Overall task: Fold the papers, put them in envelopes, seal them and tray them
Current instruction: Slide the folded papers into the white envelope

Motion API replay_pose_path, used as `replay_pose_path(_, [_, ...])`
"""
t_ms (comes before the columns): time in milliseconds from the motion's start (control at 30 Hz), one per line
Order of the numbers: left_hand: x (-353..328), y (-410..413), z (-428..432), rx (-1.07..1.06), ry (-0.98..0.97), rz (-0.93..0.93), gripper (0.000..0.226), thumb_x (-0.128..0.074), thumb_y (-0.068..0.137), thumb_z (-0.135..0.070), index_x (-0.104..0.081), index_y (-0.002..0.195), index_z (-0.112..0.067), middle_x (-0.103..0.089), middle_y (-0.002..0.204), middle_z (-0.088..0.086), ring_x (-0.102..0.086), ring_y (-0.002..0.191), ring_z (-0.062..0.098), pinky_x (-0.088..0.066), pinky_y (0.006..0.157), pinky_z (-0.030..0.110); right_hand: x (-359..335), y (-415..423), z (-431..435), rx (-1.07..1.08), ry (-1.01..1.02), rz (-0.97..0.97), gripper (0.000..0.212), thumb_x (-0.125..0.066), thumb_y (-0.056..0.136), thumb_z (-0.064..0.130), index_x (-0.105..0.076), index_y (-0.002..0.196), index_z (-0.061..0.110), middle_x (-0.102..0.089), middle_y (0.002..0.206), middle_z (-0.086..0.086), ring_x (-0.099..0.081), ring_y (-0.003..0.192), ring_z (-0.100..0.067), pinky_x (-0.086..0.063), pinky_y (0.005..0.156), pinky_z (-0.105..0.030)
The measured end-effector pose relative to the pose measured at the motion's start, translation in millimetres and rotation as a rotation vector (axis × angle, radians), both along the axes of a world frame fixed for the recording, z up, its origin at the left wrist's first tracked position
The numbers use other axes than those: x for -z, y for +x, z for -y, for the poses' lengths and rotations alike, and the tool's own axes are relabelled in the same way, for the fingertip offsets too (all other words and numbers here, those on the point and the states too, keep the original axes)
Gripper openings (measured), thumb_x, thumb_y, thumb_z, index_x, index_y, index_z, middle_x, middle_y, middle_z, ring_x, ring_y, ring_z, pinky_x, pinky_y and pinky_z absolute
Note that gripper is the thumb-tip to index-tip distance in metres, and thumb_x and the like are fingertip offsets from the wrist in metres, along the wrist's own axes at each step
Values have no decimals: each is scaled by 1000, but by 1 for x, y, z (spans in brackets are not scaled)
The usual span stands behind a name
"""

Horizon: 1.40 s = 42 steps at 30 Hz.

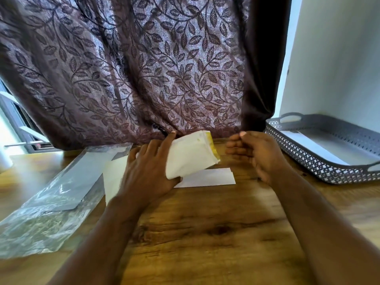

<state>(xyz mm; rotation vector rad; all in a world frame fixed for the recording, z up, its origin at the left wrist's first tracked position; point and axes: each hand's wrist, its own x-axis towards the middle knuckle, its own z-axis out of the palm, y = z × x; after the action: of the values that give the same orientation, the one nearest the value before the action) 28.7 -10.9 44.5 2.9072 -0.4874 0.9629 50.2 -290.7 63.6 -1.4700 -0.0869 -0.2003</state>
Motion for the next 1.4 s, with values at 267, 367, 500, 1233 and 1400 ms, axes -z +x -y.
replay_pose_path(267, [7, 8, -13, -59, -32, -35, 123, -67, 60, -80, -14, 157, -28, -46, 142, 2, -48, 126, 28, -38, 107, 54, 29, 19, -13, 6, -1136, -35, 41, -69, 86, 56, -71, 114, 26, -68, 115, 4, -63, 101, -16, -51, 78, -33])
replay_pose_path(367, [8, 10, -13, -55, -31, -32, 124, -66, 59, -81, -13, 158, -28, -47, 140, 3, -49, 125, 29, -39, 106, 54, 29, 20, -23, -55, -1447, -31, 67, -66, 81, 67, -59, 136, 29, -58, 135, -3, -56, 119, -24, -51, 93, -38])
replay_pose_path(500, [9, 11, -13, -46, -40, -29, 126, -68, 58, -81, -13, 158, -27, -47, 139, 3, -49, 125, 30, -39, 106, 56, 35, 25, -27, -104, -1536, -136, 82, -64, 77, 75, -48, 144, 30, -45, 142, -9, -48, 128, -32, -47, 103, -48])
replay_pose_path(1233, [13, 14, -22, -122, -108, -27, 130, -61, 57, -90, -9, 158, -28, -37, 151, 3, -35, 139, 29, -21, 117, 61, 17, 15, 3, 566, 159, 174, 23, -67, 95, 8, -65, 117, 4, -71, 105, -5, -72, 82, -12, -61, 54, -28])
replay_pose_path(1400, [18, 17, -25, -151, -90, -65, 133, -63, 56, -89, -4, 159, -28, -35, 153, 4, -34, 140, 32, -19, 116, 65, 5, 8, 8, 644, 267, 264, 11, -62, 98, 9, -59, 109, 10, -65, 99, 6, -71, 84, -11, -61, 55, -25])
